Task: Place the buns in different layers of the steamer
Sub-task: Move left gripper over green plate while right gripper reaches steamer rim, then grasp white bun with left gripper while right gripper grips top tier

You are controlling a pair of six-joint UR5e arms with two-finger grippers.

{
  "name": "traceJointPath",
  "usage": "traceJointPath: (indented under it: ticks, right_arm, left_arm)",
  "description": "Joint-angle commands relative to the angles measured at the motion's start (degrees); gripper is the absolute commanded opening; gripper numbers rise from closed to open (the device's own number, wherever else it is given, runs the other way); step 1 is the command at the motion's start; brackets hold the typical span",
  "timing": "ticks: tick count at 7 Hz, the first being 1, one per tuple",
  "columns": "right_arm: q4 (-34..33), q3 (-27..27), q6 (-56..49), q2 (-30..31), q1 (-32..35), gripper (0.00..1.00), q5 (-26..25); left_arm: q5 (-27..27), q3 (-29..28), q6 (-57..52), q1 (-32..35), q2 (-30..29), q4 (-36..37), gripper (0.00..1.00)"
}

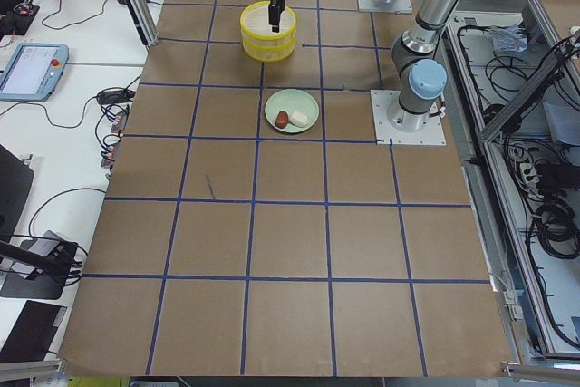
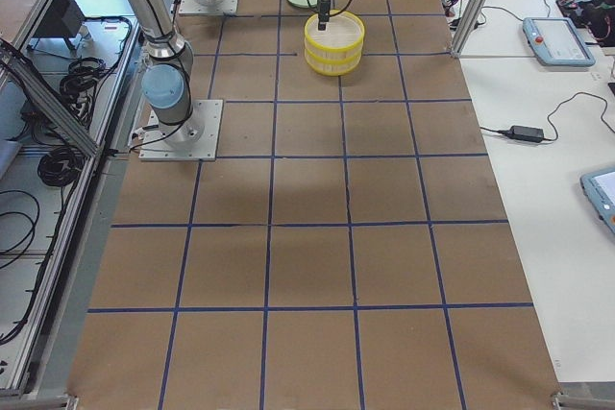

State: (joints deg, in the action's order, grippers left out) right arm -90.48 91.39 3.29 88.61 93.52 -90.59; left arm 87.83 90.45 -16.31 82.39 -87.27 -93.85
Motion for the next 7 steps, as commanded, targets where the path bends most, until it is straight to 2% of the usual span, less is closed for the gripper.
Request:
traceJointPath:
  ticks: [1,2,3,4,5,6,7]
  right_arm:
    - [-12.28,0.72,8.26,-10.69,4.28,0.97,-0.63]
    - [-14.87,0.98,9.97,-13.26,7.61,0.97,-0.64]
    - [-17.07,1.68,10.24,-16.07,7.99,0.94,-0.12]
    - [-19.88,1.78,12.86,-19.15,8.87,0.88,-0.02]
    - [-19.82,1.95,14.19,-20.48,9.48,0.81,-0.02]
    - [-19.91,3.35,14.38,-20.32,9.4,0.68,-0.02]
    - [-20.26,4.58,14.38,-20.41,9.4,0.45,0.15]
  left_arm:
    - [4.95,6.0,-4.57,-2.4,-0.19,0.51,0.98]
    - [5.42,11.01,-5.39,-4.32,-0.45,5.47,0.97]
    - [5.51,16.19,-6.09,-6.6,-1.32,9.44,0.98]
    - [6.82,20.68,-7.93,-9.85,-3.24,16.18,0.97]
    - [6.83,23.25,-11.16,-11.79,-7.26,22.86,0.97]
    - [7.7,23.97,-11.89,-12.07,-11.92,25.01,0.98]
    - [7.97,24.5,-11.72,-12.08,-14.31,24.77,0.98]
